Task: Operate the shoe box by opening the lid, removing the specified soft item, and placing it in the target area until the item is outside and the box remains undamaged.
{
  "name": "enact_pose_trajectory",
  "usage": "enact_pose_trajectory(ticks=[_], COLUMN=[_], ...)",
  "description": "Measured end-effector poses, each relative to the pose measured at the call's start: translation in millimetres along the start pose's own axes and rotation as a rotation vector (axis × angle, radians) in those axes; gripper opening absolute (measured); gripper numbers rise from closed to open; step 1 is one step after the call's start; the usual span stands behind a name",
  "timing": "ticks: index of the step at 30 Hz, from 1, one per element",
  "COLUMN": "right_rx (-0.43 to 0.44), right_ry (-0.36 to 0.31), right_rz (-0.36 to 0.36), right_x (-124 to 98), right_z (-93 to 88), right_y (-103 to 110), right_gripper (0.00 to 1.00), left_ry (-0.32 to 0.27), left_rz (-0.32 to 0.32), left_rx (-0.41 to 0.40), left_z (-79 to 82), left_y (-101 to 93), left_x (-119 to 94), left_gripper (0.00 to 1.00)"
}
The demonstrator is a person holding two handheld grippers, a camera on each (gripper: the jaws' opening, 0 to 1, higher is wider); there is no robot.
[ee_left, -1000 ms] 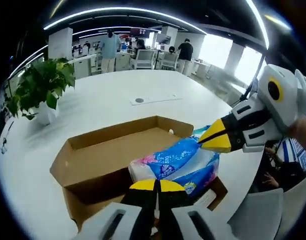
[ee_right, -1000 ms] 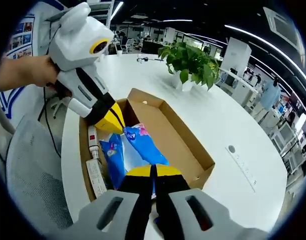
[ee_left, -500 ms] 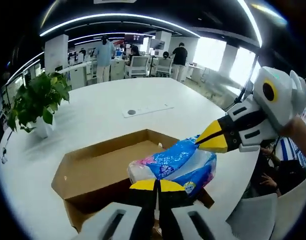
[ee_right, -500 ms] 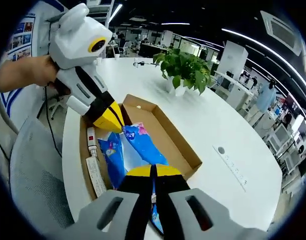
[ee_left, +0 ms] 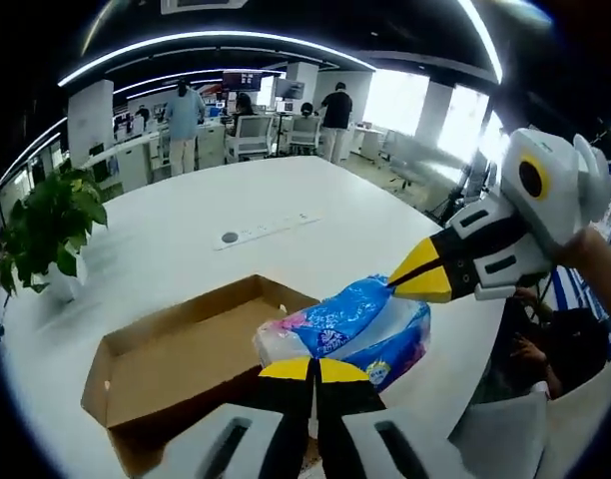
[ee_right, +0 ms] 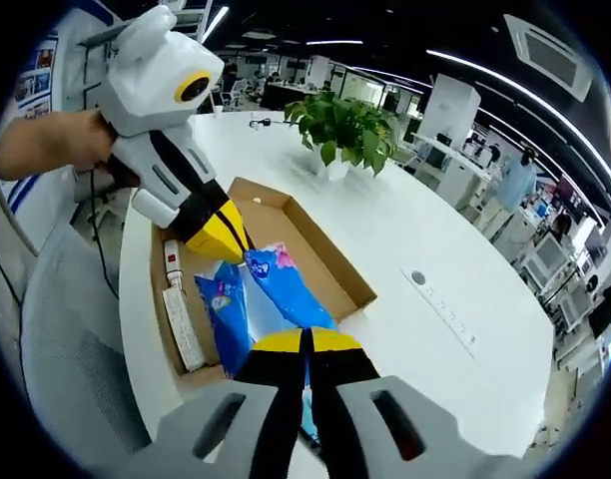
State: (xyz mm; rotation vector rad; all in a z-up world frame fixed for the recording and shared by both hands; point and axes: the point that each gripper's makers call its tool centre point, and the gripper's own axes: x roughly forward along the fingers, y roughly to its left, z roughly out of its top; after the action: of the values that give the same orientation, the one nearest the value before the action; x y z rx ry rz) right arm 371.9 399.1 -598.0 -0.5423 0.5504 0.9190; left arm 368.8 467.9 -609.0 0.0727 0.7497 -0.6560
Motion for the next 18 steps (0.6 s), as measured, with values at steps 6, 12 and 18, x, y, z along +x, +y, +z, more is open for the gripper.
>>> enact_pose_trajectory(ticks=[6,12,18], right_rx=[0.030,0.057,0.071], right_ry=[0.014,0.025,0.039], right_rz=[-0.036,-0.067,-0.085], right_x=[-13.2,-24.3,-35.4], right_z=[-15.9,-31.1,-44.5], right_y=[-13.6,-24.9,-32.8], right_gripper=[0.00,0.00,0.00], left_ry=[0.004,0.015,0.025], left_rz=[-0.031,-0.054,-0.084], left_rx=[0.029,0.054,0.078], left_z=[7.1,11.4,16.9], left_y=[-18.5,-32.2,-48.4], left_x=[15.6,29.1,42.2], left_gripper=[0.00,0.00,0.00])
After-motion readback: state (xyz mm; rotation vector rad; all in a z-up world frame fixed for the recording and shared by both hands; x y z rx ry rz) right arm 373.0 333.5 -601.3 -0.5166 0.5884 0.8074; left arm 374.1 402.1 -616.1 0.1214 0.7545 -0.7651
